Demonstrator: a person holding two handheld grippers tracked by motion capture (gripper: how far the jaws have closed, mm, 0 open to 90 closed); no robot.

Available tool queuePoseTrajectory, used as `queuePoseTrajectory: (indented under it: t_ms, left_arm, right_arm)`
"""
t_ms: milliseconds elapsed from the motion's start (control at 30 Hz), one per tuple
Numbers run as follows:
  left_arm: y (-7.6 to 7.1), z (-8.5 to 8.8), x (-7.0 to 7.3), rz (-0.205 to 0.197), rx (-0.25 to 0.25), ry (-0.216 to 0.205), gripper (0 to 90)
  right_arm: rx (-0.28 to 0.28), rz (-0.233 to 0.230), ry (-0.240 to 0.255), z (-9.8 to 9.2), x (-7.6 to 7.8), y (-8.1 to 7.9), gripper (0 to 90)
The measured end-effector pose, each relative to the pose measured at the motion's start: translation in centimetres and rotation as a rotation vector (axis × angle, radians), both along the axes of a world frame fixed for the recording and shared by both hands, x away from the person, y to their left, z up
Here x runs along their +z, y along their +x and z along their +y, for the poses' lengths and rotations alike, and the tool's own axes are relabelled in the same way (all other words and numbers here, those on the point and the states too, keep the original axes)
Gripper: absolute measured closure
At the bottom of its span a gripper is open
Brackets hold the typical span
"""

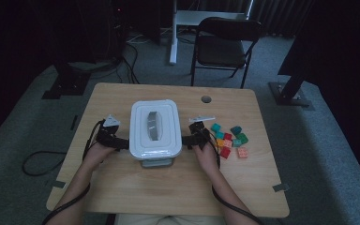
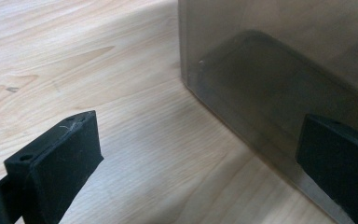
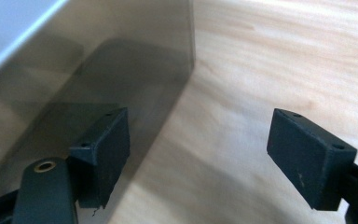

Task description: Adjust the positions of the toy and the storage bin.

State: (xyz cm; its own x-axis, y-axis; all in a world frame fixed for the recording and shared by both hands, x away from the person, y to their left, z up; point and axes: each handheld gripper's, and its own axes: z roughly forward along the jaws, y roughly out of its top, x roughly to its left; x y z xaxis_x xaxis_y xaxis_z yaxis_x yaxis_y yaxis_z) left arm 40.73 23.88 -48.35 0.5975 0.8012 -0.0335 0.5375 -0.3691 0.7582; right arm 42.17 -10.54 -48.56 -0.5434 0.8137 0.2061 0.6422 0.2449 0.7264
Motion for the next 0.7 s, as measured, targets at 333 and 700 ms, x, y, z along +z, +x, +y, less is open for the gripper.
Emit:
queuePoseTrajectory:
  t_ms: [333, 700]
  left_arm:
    - [-1.2, -1.5, 0.0, -0.013, -0.053, -0.013, 0.8]
    - [0.8, -0.8, -0.1, 0.003, -0.015, -0.037, 0.8]
  right_arm:
    - [0.029, 0.02, 0.01, -2.2, -0.1, -2.9, 21.6]
    - [0.028, -0.021, 0.013, -3.6, 0.0, -0.7, 14.8]
